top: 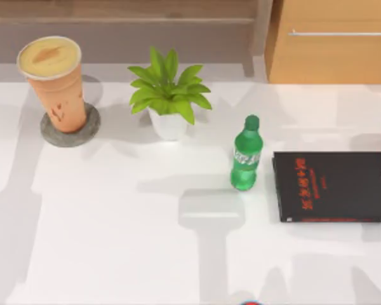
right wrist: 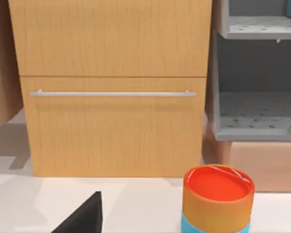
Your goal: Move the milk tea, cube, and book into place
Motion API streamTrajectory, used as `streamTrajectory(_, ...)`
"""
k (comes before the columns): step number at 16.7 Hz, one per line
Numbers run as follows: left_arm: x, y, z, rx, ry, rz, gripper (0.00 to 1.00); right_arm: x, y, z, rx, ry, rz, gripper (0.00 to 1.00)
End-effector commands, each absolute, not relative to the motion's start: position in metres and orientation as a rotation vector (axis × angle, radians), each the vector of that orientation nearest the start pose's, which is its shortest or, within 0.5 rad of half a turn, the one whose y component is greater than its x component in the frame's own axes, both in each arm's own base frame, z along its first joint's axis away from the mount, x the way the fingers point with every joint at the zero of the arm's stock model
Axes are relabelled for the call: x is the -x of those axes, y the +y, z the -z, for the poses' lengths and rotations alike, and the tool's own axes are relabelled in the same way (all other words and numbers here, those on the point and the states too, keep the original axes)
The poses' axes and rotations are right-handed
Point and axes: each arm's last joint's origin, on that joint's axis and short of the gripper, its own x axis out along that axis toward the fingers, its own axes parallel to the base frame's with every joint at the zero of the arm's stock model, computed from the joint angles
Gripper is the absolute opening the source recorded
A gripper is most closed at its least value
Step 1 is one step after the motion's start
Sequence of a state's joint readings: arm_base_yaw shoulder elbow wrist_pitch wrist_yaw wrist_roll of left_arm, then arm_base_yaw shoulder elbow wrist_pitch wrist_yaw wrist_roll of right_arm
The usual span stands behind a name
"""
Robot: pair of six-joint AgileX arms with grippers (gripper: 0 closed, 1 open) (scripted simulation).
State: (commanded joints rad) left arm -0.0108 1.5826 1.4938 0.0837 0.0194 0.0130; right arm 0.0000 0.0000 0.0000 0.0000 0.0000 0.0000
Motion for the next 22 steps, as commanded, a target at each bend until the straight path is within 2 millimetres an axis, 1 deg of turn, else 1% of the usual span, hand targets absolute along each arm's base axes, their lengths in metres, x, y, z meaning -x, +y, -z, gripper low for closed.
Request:
streamTrajectory(1, -0.359, 0.0, -0.401, 0.004, 0.007, 0.014, 1.0, -0.106, -0.001, -0.16, 0.0, 0.0, 0.0, 1.0)
streamTrajectory(3, -0.315, 0.0, -0.397, 0.004, 0.007, 0.013, 1.0, -0.106, -0.001, -0.16, 0.0, 0.0, 0.0, 1.0)
streamTrajectory(5, -0.263, 0.0, -0.386, 0.005, -0.003, 0.014, 1.0, -0.106, -0.001, -0.16, 0.0, 0.0, 0.0, 1.0)
streamTrajectory(6, -0.236, 0.0, -0.376, 0.005, -0.011, 0.014, 1.0, -0.106, -0.001, -0.16, 0.0, 0.0, 0.0, 1.0)
streamTrajectory(7, -0.21, 0.0, -0.362, 0.005, -0.018, 0.014, 1.0, -0.106, -0.001, -0.16, 0.0, 0.0, 0.0, 1.0)
streamTrajectory(9, -0.165, -0.001, -0.324, 0.004, -0.024, 0.013, 1.0, -0.106, -0.001, -0.16, 0.0, 0.0, 0.0, 1.0)
streamTrajectory(11, -0.134, -0.001, -0.278, 0.002, -0.021, 0.011, 1.0, -0.106, -0.001, -0.16, 0.0, 0.0, 0.0, 1.0)
streamTrajectory(12, -0.124, -0.001, -0.256, 0.002, -0.017, 0.01, 1.0, -0.106, -0.001, -0.16, 0.0, 0.0, 0.0, 1.0)
streamTrajectory(14, -0.112, -0.001, -0.217, 0.001, -0.01, 0.007, 1.0, -0.106, -0.001, -0.16, 0.0, 0.0, 0.0, 1.0)
streamTrajectory(16, -0.107, -0.001, -0.187, 0.0, -0.005, 0.004, 1.0, -0.106, -0.001, -0.16, 0.0, 0.0, 0.0, 1.0)
streamTrajectory(17, -0.106, -0.001, -0.176, 0.0, -0.003, 0.002, 1.0, -0.106, -0.001, -0.16, 0.0, 0.0, 0.0, 1.0)
streamTrajectory(19, -0.106, -0.001, -0.163, 0.0, 0.0, 0.001, 1.0, -0.106, -0.001, -0.16, 0.0, 0.0, 0.0, 1.0)
streamTrajectory(22, -0.106, -0.001, -0.16, 0.0, 0.0, 0.0, 1.0, -0.106, -0.001, -0.16, 0.0, 0.0, 0.0, 1.0)
